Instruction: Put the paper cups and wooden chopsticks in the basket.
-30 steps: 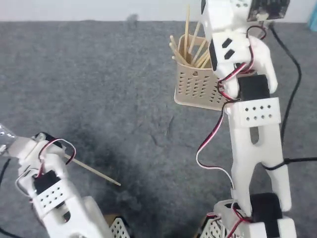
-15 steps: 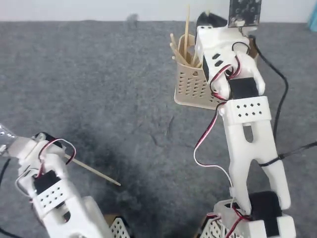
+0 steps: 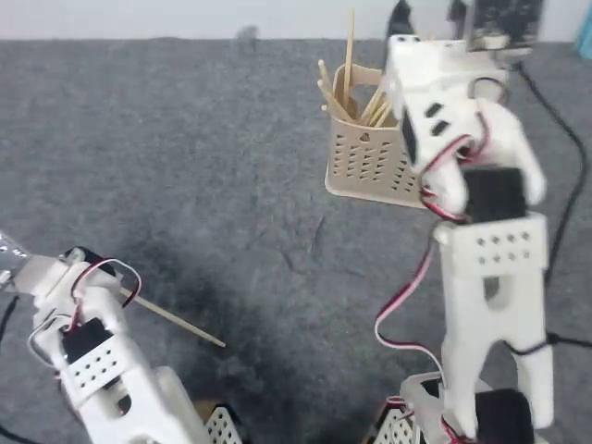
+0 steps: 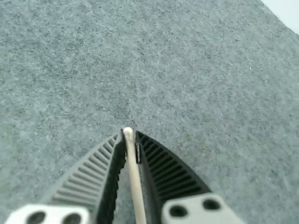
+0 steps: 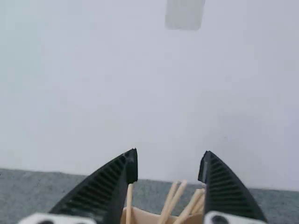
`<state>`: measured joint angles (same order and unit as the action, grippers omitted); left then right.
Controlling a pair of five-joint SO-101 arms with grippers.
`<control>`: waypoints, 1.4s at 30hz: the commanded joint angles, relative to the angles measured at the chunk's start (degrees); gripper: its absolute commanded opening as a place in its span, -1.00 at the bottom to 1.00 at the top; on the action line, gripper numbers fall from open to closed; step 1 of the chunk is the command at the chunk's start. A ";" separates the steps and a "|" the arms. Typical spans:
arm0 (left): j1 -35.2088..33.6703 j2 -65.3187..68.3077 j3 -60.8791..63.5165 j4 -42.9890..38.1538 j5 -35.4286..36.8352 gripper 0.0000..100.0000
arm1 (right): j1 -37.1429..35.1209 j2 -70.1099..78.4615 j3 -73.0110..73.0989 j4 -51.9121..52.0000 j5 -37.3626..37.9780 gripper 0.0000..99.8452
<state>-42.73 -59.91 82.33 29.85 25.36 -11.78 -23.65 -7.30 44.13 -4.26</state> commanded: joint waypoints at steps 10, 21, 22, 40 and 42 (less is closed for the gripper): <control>0.44 -0.88 -2.59 0.18 0.62 -0.98 | 6.29 -15.08 -2.11 25.98 -0.79 -0.94; 0.44 -0.97 -19.21 9.93 -3.87 -0.98 | 11.38 -32.22 31.47 29.93 -0.62 -0.98; 0.62 -0.88 -22.29 12.31 -3.78 -0.98 | 11.47 -34.68 35.69 29.14 -0.70 -0.98; 17.49 7.47 -70.90 26.55 -5.98 -0.98 | 11.30 -79.25 97.05 13.49 -0.79 -0.99; 19.60 10.81 -76.97 25.76 -7.65 -0.98 | 11.38 -81.27 100.75 11.91 -1.49 -0.99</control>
<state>-26.37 -53.23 14.46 56.57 19.91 -1.05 -100.84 90.11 59.25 -4.62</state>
